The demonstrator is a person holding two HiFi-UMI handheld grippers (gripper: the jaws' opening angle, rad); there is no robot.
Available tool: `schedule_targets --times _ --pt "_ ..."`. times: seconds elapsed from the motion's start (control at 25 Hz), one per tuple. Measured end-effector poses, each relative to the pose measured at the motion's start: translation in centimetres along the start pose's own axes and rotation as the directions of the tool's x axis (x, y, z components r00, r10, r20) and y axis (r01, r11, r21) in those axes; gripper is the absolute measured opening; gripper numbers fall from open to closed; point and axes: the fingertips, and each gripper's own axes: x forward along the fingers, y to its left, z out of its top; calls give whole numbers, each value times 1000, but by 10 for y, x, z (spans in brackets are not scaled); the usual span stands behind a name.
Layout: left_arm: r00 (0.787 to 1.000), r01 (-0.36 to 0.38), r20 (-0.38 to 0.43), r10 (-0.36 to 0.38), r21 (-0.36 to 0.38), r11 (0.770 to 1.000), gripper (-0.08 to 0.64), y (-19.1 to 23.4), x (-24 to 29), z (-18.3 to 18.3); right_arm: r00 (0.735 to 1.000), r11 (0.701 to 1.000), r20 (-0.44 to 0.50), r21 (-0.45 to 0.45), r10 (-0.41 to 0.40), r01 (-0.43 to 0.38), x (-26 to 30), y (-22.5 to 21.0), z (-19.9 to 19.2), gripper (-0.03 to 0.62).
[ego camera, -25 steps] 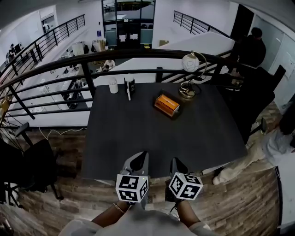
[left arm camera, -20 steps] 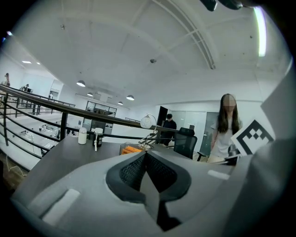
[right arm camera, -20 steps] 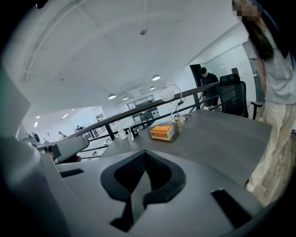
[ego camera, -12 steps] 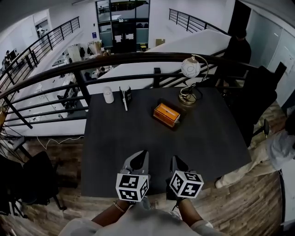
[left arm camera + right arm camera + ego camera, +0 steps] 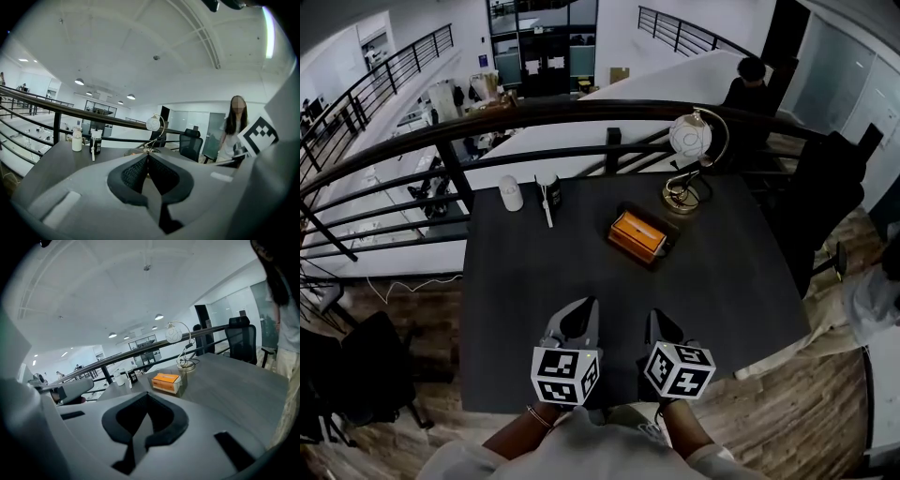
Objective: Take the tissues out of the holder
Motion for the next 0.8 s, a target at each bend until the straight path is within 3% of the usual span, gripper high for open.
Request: schedule_targets --times 0.4,0.8 --pt "998 -43 -41 41 -52 998 9 9 31 -15 999 1000 -34 20 22 -21 32 -15 3 8" --pt "994 -84 -80 80 -44 995 9 16 59 -24 995 991 -37 -89 92 -95 98 -40 49 11"
